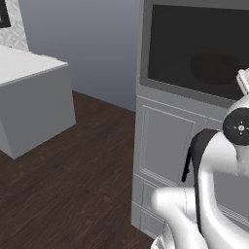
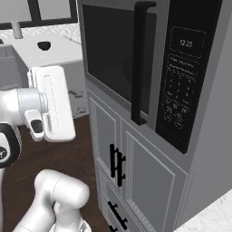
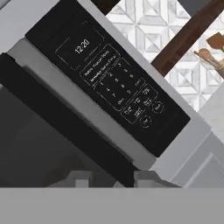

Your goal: Pick the lemon wedge from the sink and place it in the bowl. Then pick the bowl and place it in the microwave. Then close the microwave door and press the start button.

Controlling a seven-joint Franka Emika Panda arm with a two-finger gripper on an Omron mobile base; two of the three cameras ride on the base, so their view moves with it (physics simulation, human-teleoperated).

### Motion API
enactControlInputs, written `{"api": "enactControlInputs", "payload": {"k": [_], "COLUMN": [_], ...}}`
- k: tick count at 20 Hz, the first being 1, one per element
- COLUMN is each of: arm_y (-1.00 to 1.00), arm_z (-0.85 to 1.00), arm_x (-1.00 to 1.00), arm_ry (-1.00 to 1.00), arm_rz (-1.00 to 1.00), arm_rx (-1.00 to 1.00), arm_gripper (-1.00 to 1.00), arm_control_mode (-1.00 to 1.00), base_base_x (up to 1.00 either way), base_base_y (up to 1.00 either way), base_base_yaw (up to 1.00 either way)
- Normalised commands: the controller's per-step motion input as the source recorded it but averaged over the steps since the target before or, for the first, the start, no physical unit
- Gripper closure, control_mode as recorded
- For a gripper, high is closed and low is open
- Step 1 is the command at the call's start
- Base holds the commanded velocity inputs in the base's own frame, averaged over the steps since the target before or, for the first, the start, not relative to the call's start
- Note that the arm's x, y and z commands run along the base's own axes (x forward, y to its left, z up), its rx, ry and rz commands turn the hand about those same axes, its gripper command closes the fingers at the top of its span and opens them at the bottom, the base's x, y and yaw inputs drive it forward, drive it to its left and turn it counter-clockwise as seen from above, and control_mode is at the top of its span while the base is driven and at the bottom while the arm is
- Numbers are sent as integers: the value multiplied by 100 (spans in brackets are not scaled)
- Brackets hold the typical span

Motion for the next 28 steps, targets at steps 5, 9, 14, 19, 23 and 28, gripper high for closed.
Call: {"api": "enactControlInputs", "payload": {"k": [5, 9, 14, 19, 23, 28], "arm_y": [-7, 0, -15, -7, -24, -38], "arm_z": [13, 0, 1, 4, 2, 24], "arm_x": [-82, -48, -18, -3, 0, 0], "arm_ry": [23, 34, 30, 20, 4, 0], "arm_rz": [15, 19, 20, 16, 2, -1], "arm_rx": [-23, -20, -8, -1, 0, 0], "arm_gripper": [100, 100, 100, 100, 100, 100], "arm_control_mode": [-100, -100, -100, -100, -100, -100], "base_base_x": [0, 0, 0, 0, 0, 0], "base_base_y": [0, 0, 0, 0, 0, 0], "base_base_yaw": [0, 0, 0, 0, 0, 0]}}
